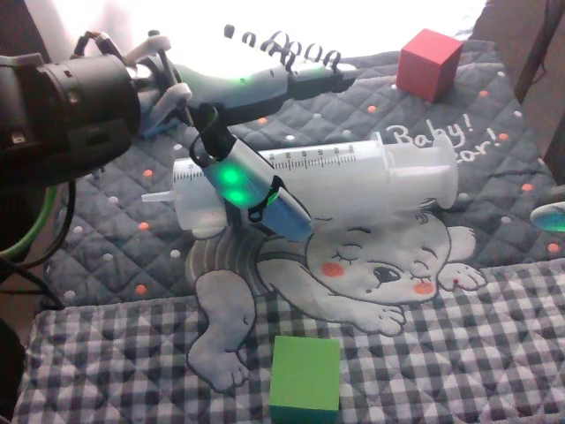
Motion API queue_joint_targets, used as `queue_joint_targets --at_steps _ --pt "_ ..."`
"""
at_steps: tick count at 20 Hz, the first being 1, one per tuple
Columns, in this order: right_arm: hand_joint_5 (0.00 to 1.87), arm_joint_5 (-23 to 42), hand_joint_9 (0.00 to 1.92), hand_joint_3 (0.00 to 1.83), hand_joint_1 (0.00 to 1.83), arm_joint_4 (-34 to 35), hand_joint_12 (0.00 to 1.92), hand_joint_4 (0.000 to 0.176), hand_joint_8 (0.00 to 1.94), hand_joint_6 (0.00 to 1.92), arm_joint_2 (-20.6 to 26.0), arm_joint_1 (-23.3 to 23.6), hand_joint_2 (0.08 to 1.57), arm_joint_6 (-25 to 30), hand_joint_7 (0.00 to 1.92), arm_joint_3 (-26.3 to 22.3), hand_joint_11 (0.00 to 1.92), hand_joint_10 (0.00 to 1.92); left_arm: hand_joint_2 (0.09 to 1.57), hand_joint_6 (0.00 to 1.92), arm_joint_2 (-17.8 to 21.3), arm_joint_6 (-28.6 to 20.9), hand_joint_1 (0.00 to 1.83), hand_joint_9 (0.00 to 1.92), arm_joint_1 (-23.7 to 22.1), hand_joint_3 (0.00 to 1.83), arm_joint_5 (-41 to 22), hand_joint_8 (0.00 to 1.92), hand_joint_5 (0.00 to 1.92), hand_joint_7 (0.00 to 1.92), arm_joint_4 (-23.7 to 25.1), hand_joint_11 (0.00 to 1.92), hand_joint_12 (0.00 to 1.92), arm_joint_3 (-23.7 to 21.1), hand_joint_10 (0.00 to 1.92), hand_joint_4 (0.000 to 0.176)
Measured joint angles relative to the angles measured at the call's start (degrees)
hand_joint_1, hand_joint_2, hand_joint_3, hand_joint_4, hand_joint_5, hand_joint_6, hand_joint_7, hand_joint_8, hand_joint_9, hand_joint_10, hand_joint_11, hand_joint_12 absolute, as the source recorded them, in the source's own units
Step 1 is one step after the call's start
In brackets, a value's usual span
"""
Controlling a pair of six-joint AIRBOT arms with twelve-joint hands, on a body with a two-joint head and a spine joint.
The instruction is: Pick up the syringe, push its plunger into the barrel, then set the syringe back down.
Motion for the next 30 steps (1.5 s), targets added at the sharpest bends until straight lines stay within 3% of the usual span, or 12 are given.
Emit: queue_joint_targets --at_steps 4,7,9,14,17,20,22,24,25,27,28,30 --pt "0.09 -0.04 0.15 0.00 0.61 -0.07 0.51 0.048 0.00 0.00 -0.22 0.00 0.68 0.15 0.18 0.00 0.00 0.00 0.70 0.00 -1.09 -0.02 0.65 0.09 1.62 0.01 1.05 0.01 0.01 0.08 -0.09 0.00 0.17 1.03 0.02 0.000" --pt "0.11 -0.04 0.16 0.00 0.63 -0.22 0.52 0.046 0.00 0.00 -0.22 0.00 0.67 0.24 0.19 0.07 0.00 0.01 0.74 0.00 -2.29 -0.02 0.73 0.02 2.10 0.01 2.08 0.01 0.00 0.01 -0.20 0.00 0.01 2.25 0.01 0.000" --pt "0.14 -0.02 0.20 0.01 0.65 -0.37 0.62 0.016 0.00 0.00 -0.22 0.00 0.68 0.44 0.21 0.07 0.00 0.01 0.72 0.00 -2.97 0.00 0.71 0.02 2.32 0.01 2.56 0.00 0.00 0.02 -0.09 0.01 0.01 2.71 0.00 0.000" --pt "0.19 -0.02 0.23 0.02 0.50 -0.81 0.63 0.028 0.00 0.01 -0.28 0.02 0.75 0.87 0.24 0.09 0.00 0.01 0.72 0.00 -4.15 -0.02 0.70 0.07 2.38 0.00 3.56 0.02 0.00 0.07 0.94 0.04 0.02 3.08 0.02 0.000" --pt "0.20 0.00 0.22 0.00 0.65 -0.81 0.60 0.019 0.00 0.01 -0.28 0.07 0.69 0.94 0.23 0.11 0.00 0.00 0.74 0.00 -4.35 -0.02 0.72 0.09 2.47 0.01 4.37 0.02 0.01 0.09 1.42 0.06 0.04 3.41 0.02 0.000" --pt "0.22 -0.07 0.23 0.00 0.61 -0.85 0.63 0.001 0.00 0.00 -0.44 0.07 0.68 0.98 0.24 0.11 0.00 0.00 0.82 0.00 -4.79 0.00 0.75 0.20 2.67 0.00 4.68 0.00 0.07 0.18 1.40 0.00 0.53 3.58 0.01 0.000" --pt "0.22 0.00 0.23 0.00 0.61 -0.83 0.63 0.027 0.00 0.00 -0.44 0.07 0.66 1.05 0.24 0.11 0.00 0.00 0.89 0.00 -5.18 0.00 0.80 0.25 2.73 0.01 4.68 0.01 0.09 0.21 1.42 0.00 0.60 3.74 0.01 0.000" --pt "0.23 -0.02 0.24 0.00 0.63 -0.83 0.62 0.037 0.01 0.00 -0.44 0.07 0.65 1.07 0.25 0.11 0.00 0.01 0.96 0.00 -5.46 -0.04 0.93 0.53 2.73 0.00 4.48 0.01 0.33 0.44 1.40 0.16 0.87 4.15 0.02 0.000" --pt "0.23 0.00 0.24 0.00 0.63 -0.87 0.64 0.007 0.00 0.00 -0.44 0.07 0.68 1.09 0.26 0.11 0.00 0.00 0.98 0.01 -5.46 -0.24 1.04 0.74 2.73 0.00 4.50 0.02 0.46 0.61 1.36 0.41 1.07 4.15 0.05 0.000" --pt "0.22 -0.02 0.23 0.00 0.67 -0.85 0.65 0.006 0.00 0.00 -0.46 0.07 0.67 1.11 0.26 0.11 0.00 0.00 1.10 0.01 -5.46 -0.44 1.24 1.00 2.73 0.00 4.09 0.02 0.69 0.87 0.96 0.65 1.14 4.39 0.07 0.000" --pt "0.23 0.00 0.24 0.00 0.67 -0.87 0.68 0.000 0.00 0.00 -0.44 0.07 0.68 1.11 0.27 0.11 0.00 0.00 1.08 0.02 -5.46 -0.48 1.44 0.97 2.73 0.01 4.11 0.72 0.80 0.93 0.74 0.80 1.41 4.48 0.99 0.000" --pt "0.22 -0.02 0.23 0.00 0.64 -0.83 0.64 0.006 0.00 0.00 -0.44 0.07 0.68 1.11 0.27 0.11 0.00 0.00 1.13 0.04 -5.46 -0.57 1.48 0.88 2.73 0.01 3.82 1.04 0.92 0.85 0.68 0.84 1.52 4.98 1.37 0.000"
